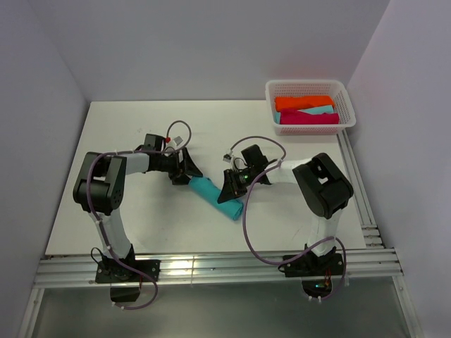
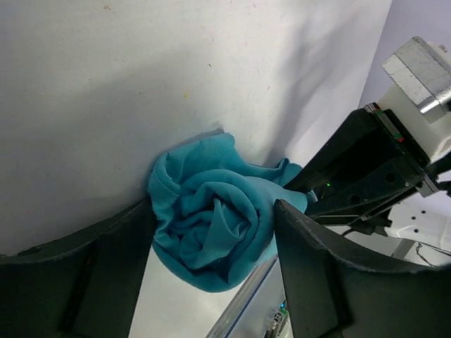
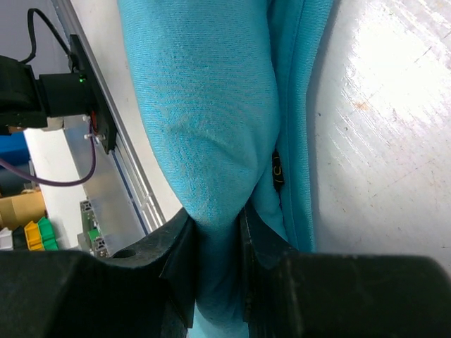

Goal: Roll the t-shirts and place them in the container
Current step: Place the rolled tshirt into the container

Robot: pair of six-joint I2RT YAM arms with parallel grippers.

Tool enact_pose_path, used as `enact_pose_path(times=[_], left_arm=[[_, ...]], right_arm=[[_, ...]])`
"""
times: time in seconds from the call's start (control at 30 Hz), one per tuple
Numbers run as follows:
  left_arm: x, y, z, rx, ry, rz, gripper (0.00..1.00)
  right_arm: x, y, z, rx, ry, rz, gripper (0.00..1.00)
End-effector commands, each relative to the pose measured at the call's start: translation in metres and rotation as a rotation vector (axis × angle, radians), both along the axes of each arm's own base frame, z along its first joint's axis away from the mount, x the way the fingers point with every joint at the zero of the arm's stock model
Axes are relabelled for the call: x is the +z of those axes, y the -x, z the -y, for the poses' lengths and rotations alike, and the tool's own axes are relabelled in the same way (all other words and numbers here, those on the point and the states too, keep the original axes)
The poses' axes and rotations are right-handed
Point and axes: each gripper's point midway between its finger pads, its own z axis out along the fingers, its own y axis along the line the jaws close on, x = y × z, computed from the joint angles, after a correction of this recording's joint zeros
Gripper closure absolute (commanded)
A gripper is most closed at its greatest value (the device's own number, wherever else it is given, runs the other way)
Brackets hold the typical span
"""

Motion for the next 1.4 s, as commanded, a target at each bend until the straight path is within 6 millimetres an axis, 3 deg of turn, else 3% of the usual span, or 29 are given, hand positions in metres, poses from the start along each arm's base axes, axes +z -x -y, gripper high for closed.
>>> enact_pose_path(times=[0.0, 0.2, 0.27, 0.37, 0.4, 0.43, 0.5, 0.57, 0.67, 0.7, 0.8, 0.93, 1.0, 1.07, 1.23, 1.37], left_arm=[[-0.034, 0.010, -0.008, -0.018, -0.134, 0.001, 0.28], [-0.037, 0.013, -0.003, -0.050, -0.168, 0.021, 0.52], [-0.039, 0.015, 0.001, -0.057, -0.184, 0.023, 0.55], [-0.045, 0.020, 0.002, -0.056, -0.203, 0.011, 0.77], [-0.048, 0.021, 0.000, -0.048, -0.220, 0.007, 0.92], [-0.048, 0.021, 0.000, -0.042, -0.228, 0.007, 0.99], [-0.050, 0.021, -0.003, -0.015, -0.246, -0.002, 1.00], [-0.044, 0.018, -0.002, 0.020, -0.235, 0.007, 1.00], [-0.042, 0.020, -0.006, 0.070, -0.261, 0.021, 1.00], [-0.044, 0.026, -0.006, 0.072, -0.275, 0.016, 1.00], [-0.043, 0.030, -0.010, 0.112, -0.344, 0.038, 1.00], [-0.041, 0.033, -0.016, 0.193, -0.404, 0.057, 1.00], [-0.038, 0.035, -0.015, 0.210, -0.423, 0.093, 1.00], [-0.034, 0.035, -0.015, 0.239, -0.440, 0.119, 1.00], [-0.026, 0.037, -0.012, 0.264, -0.446, 0.178, 1.00], [-0.018, 0.037, -0.013, 0.272, -0.455, 0.222, 1.00]], right_arm=[[-0.049, 0.020, 0.022, -0.004, 0.198, -0.065, 1.00], [-0.048, 0.018, 0.021, 0.005, 0.206, -0.062, 1.00], [-0.049, 0.018, 0.021, 0.007, 0.211, -0.064, 1.00], [-0.049, 0.017, 0.021, 0.007, 0.217, -0.065, 1.00], [-0.048, 0.016, 0.021, 0.009, 0.218, -0.059, 0.94], [-0.047, 0.015, 0.021, 0.008, 0.221, -0.058, 0.89], [-0.043, 0.009, 0.019, -0.003, 0.224, -0.043, 0.77], [-0.041, 0.008, 0.018, -0.006, 0.227, -0.045, 0.71], [-0.030, -0.003, 0.015, -0.028, 0.236, -0.027, 0.53], [-0.025, -0.009, 0.014, -0.042, 0.237, -0.010, 0.43], [-0.009, -0.024, 0.014, -0.091, 0.260, 0.035, 0.28], [0.013, -0.036, 0.020, -0.182, 0.278, 0.048, 0.24], [0.019, -0.040, 0.029, -0.264, 0.292, 0.033, 0.16], [0.038, -0.045, 0.034, -0.334, 0.252, 0.048, 0.13], [0.062, -0.041, 0.058, -0.450, 0.226, 0.064, 0.11], [0.066, -0.024, 0.075, -0.550, 0.227, -0.021, 0.10]])
